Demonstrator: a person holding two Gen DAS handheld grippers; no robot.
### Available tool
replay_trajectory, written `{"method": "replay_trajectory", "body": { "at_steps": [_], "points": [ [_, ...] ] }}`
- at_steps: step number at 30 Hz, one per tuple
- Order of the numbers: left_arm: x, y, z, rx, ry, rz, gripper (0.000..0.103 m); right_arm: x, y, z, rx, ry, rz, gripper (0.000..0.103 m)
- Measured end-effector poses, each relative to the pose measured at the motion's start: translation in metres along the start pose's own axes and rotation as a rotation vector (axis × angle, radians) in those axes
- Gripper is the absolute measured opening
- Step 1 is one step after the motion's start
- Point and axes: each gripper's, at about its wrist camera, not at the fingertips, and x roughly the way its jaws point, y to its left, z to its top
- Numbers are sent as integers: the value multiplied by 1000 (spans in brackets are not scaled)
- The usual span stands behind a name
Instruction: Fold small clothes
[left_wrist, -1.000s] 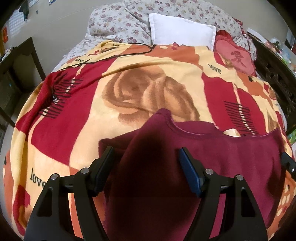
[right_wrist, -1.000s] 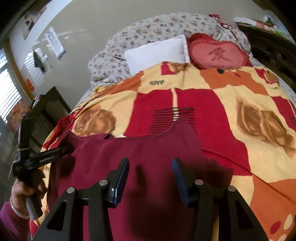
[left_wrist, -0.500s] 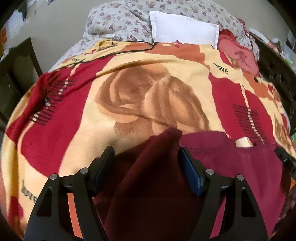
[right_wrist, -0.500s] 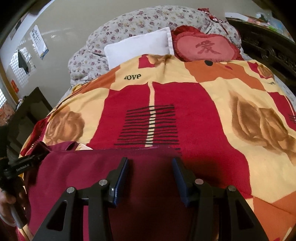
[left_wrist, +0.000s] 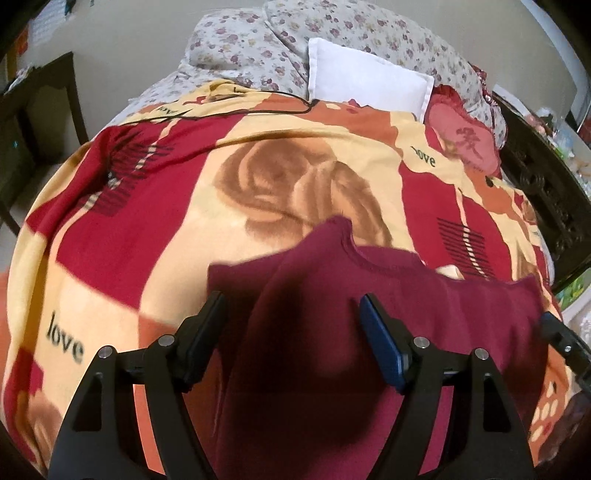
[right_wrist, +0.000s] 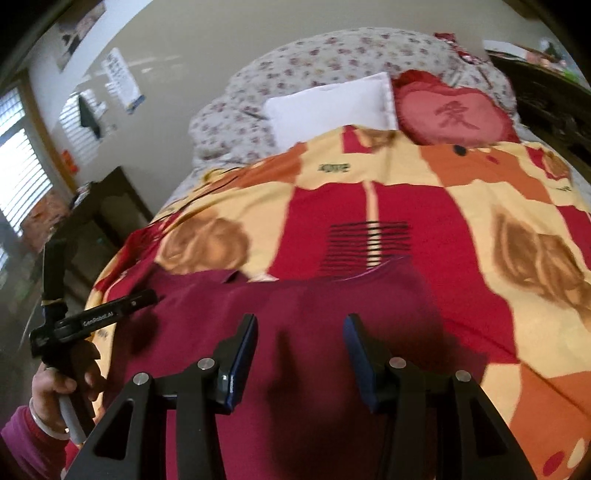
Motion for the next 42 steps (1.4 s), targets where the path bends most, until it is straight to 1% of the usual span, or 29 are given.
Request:
{"method": "replay_trajectory", "body": {
  "at_steps": [2,6,8,11,14,18,21,24,28,31,33,36,39,40,42],
  "points": [
    [-7,3,-6,-3,-4,4,75,3,10,-3,-17,8,35,46],
    [-16,13,-18,-28,7,-2,75,17,28,-5,-50,20,51,46],
    [-16,17,-24,-29,16,8,75,30,34,-3,-62,41,53,46],
    [-13,22,-29,-31,31,16,75,60,34,-4,-56,114,25,46],
    [-13,26,-33,-50,32,2,75,68,33,-1,-57,93,22,46],
    [-14,28,-36,-49,36,-3,75,63,38,7,-35,102,22,46],
    [-20,33,-40,-59,31,-19,75,53,60,10,-78,83,64,46],
    [-26,39,-47,-76,26,-36,75,57,88,14,-122,100,119,46],
    [-32,52,-61,-113,32,-67,75,79,119,21,-129,128,190,46],
    [-35,59,-70,-123,40,-81,75,99,138,26,-137,131,197,46],
    [-36,63,-75,-130,44,-97,75,116,150,30,-139,148,207,44],
    [-31,66,-79,-143,66,-120,75,138,164,33,-163,179,180,43],
    [-25,69,-85,-166,69,-130,75,164,175,29,-184,237,143,43],
    [-23,71,-87,-173,70,-134,75,171,177,28,-190,241,127,44],
    [-22,74,-89,-195,71,-149,75,175,177,29,-187,241,122,44]
  ]
}}
